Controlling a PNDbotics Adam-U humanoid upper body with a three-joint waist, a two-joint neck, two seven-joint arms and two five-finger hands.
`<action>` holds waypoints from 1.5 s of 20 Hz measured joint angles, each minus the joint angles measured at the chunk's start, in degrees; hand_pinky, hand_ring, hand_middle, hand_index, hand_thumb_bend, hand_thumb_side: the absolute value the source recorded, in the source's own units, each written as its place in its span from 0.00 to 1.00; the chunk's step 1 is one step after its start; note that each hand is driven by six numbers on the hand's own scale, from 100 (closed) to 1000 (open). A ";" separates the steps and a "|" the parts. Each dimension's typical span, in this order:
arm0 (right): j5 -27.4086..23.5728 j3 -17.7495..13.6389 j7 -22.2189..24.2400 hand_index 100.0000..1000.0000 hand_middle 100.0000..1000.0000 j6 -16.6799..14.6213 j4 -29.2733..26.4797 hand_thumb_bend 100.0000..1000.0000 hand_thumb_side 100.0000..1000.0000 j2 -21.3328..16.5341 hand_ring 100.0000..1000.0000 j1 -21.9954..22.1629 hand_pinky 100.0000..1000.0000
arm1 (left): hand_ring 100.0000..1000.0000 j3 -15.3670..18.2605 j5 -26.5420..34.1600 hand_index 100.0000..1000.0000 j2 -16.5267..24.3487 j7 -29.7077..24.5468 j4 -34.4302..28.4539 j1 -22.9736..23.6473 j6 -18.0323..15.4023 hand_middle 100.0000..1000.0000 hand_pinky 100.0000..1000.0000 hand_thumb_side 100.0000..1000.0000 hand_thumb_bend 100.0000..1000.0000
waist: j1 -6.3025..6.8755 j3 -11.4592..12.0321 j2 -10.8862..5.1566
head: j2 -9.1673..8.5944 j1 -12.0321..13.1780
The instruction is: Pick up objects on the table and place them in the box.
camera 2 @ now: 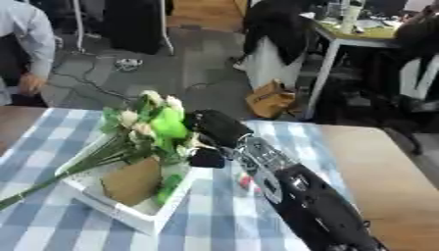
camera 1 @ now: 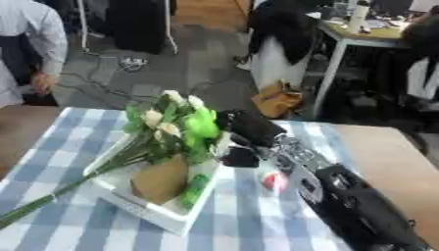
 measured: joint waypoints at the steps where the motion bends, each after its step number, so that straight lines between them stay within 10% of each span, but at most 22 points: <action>1: 1.45 0.00 -1.04 0.96 0.76 -1.41 1.29 0.00 1.00 0.00 0.90 -0.15 0.89 | 0.98 0.00 0.01 0.94 -0.15 0.00 0.00 -0.11 -0.07 0.85 0.79 0.88 0.00 | 0.00 0.02 0.00 | -0.26 -0.19; 15: 23.66 -0.38 -13.13 1.00 1.00 -17.57 9.89 0.37 1.00 0.08 1.00 -2.88 1.00 | 0.98 -0.02 0.17 0.94 -0.91 -0.17 0.00 -0.59 -0.47 0.85 0.79 0.87 0.00 | 0.14 0.65 0.56 | -1.40 -2.04; 30: 34.45 -0.37 -19.97 1.00 1.00 -22.07 10.94 0.33 1.00 0.32 1.00 -5.25 1.00 | 0.98 -0.12 0.54 0.94 -1.41 -0.30 0.00 -1.16 -0.66 0.85 0.79 0.87 0.00 | 0.28 1.15 0.86 | -1.85 -3.43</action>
